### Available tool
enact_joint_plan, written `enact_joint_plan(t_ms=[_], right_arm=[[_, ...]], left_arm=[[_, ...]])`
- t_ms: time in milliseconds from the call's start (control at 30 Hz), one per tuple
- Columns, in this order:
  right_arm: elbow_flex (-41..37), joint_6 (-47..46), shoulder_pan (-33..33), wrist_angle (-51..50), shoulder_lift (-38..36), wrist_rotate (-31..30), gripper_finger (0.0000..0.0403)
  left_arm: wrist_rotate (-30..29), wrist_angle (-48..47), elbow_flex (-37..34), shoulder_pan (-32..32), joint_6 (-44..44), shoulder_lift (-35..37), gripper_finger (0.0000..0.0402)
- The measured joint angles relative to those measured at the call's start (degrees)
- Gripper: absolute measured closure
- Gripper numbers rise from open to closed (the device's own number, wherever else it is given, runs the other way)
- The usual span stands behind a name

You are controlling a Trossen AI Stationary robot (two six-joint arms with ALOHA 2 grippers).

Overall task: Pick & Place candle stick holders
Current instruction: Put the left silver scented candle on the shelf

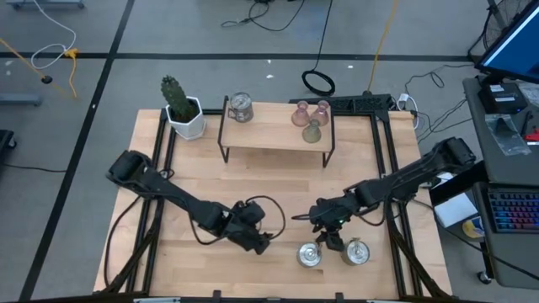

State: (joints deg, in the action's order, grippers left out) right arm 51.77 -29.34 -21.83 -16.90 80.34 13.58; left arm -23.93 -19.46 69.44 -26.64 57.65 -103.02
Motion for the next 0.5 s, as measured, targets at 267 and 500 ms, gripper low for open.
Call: enact_joint_plan(t_ms=[267,500], right_arm=[[6.5,0.4,0.0,-1.4,6.6,0.0,0.0236],[9.3,0.1,0.1,-5.3,9.5,0.0,0.0236]], left_arm=[[0.7,2.9,-2.0,-1.7,-1.9,-0.4,0.0004],[1.0,3.1,-2.0,-2.1,-4.6,-0.4,0.0004]])
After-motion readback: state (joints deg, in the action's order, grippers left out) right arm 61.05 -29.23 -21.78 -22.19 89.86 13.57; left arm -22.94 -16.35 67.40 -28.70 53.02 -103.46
